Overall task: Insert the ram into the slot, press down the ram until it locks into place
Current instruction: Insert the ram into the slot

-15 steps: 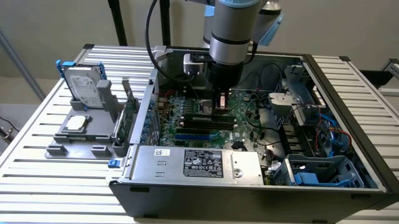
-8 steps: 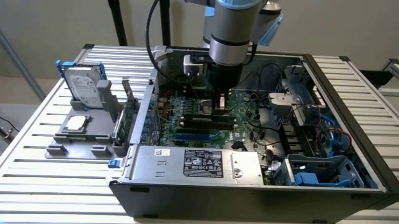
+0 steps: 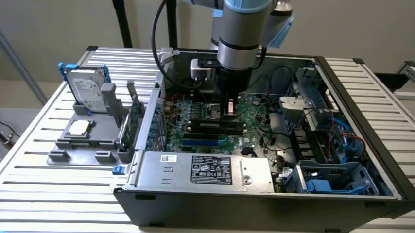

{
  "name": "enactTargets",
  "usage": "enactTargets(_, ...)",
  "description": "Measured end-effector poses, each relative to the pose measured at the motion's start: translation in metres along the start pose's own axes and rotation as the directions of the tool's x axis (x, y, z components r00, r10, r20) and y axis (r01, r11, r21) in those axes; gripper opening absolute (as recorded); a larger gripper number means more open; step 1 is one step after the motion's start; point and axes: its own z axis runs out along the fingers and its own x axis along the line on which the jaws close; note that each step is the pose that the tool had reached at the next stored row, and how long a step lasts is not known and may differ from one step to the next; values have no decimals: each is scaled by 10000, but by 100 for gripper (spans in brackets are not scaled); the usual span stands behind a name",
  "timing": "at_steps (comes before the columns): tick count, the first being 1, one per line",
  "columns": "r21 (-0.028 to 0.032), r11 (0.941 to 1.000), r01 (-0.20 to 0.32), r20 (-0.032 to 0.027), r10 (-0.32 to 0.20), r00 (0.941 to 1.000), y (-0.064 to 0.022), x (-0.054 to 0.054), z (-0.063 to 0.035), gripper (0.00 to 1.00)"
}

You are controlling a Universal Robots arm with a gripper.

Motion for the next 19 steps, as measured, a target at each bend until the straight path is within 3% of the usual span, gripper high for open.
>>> enactTargets(19, 2, 10000, 1, -1, -1, 10000, -1, 1, 48, 13)
